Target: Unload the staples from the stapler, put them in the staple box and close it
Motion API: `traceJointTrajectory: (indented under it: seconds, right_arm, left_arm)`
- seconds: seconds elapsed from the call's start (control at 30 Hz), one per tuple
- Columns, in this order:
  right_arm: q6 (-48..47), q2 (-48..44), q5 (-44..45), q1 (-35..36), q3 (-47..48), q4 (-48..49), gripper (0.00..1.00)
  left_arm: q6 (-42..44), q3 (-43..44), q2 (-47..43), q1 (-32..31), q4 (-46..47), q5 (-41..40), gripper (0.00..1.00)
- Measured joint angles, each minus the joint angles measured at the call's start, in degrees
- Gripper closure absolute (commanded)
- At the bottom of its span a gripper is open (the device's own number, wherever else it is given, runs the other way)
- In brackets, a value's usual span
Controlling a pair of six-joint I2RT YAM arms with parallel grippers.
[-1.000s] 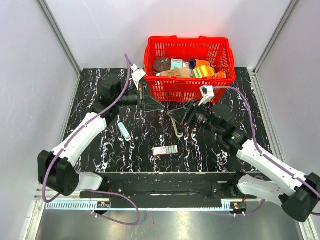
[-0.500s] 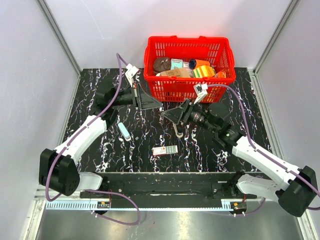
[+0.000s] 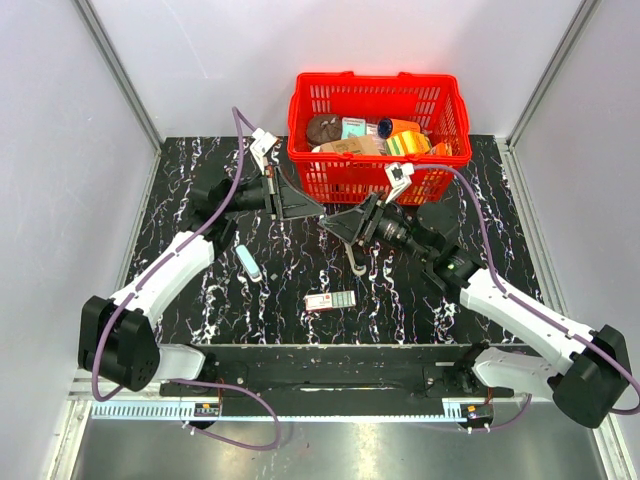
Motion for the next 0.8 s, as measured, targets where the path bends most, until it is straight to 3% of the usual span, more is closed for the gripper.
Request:
traceJointTrajectory:
  seconds: [0.5, 0.8]
  right_arm:
    - [0.48, 2.03, -0.66, 0.0, 0.61, 3.04, 0.57]
    - [0.72, 2.45, -1.44, 0.0, 0.94, 3.32, 0.71]
  left_arm:
    - [-0.31, 0.0, 0.0, 0.0, 0.28, -0.02, 1.0]
    - [-0.59, -0.68, 0.0, 0.0, 0.7, -0.13, 1.0]
